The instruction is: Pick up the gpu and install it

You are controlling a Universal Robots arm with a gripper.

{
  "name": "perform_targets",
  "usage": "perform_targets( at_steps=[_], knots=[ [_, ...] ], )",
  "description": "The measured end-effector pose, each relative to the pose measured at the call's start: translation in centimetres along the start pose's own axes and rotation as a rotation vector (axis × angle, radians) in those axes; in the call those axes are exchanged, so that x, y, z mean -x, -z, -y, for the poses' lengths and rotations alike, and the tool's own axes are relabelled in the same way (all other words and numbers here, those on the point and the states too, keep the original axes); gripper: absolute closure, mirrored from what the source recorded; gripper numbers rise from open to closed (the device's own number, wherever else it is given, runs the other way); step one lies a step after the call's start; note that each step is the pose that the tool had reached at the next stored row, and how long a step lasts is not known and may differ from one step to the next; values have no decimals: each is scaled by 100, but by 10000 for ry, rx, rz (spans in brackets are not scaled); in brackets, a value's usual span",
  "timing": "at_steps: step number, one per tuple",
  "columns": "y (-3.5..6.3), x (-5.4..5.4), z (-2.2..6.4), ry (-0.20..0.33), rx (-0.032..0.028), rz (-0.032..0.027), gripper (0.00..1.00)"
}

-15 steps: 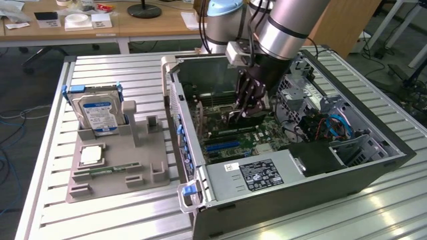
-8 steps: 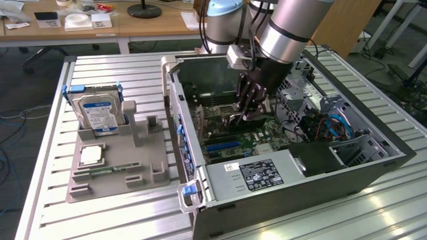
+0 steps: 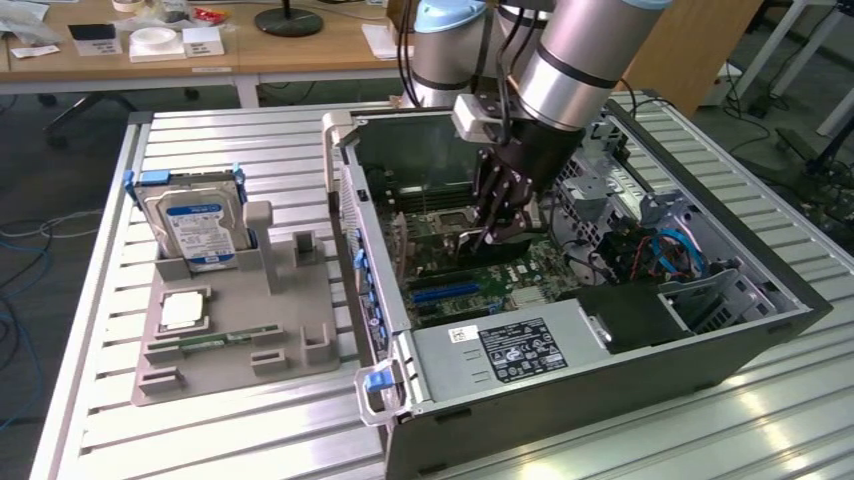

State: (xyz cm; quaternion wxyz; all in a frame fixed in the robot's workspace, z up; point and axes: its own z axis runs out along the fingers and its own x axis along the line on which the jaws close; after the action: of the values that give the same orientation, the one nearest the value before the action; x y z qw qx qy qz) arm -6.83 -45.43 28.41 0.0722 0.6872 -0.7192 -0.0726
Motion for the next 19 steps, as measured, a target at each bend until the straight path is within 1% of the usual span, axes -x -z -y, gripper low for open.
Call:
perform_targets(
  at_steps=[19],
  knots=[
    [-22,-4,4,1,-1,2,73]
  ],
)
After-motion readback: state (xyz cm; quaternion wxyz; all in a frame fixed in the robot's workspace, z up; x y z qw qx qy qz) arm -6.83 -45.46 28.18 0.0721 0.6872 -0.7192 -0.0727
